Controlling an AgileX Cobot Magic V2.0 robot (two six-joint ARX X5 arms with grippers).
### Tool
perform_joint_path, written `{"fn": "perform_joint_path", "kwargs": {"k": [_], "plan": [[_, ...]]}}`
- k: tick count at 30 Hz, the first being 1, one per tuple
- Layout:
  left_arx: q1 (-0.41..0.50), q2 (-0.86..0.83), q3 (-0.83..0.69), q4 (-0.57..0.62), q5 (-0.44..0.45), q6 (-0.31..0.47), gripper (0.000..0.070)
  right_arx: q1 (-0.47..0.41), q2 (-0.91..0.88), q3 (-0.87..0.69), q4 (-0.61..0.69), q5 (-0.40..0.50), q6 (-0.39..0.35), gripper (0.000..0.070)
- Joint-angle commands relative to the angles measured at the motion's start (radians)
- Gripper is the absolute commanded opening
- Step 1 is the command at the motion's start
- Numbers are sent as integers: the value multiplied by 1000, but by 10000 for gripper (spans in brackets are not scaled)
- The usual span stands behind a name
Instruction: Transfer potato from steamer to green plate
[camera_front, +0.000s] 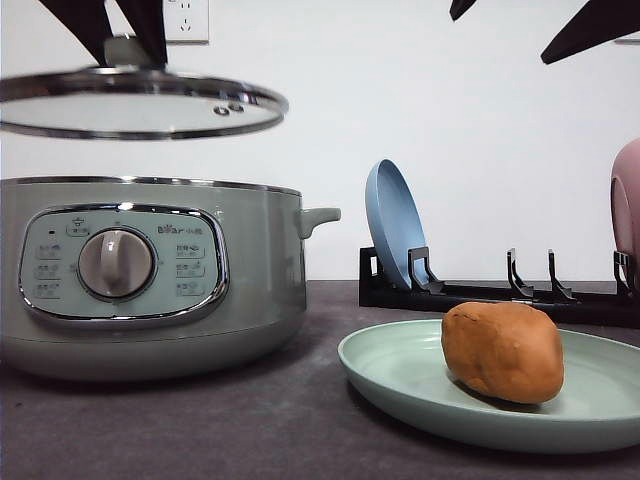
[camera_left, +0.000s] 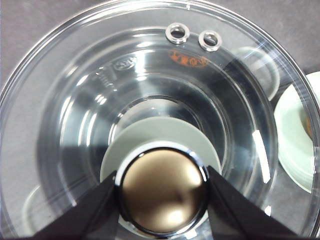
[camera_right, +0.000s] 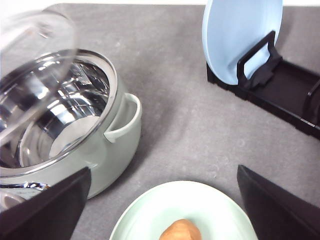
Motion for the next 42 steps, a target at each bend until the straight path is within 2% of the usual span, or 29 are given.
{"fn": "perform_joint_path", "kwargs": {"k": [1,17,42], "plan": [[-7,23,27,34,4,3,0,5,1,17,-5,13,-14,593],[-12,123,27,69,3,6,0,5,0,17,-33,41,-22,593],[-12,167,27,11,1,6,1,5,1,17,-33,51,-40,593]]}}
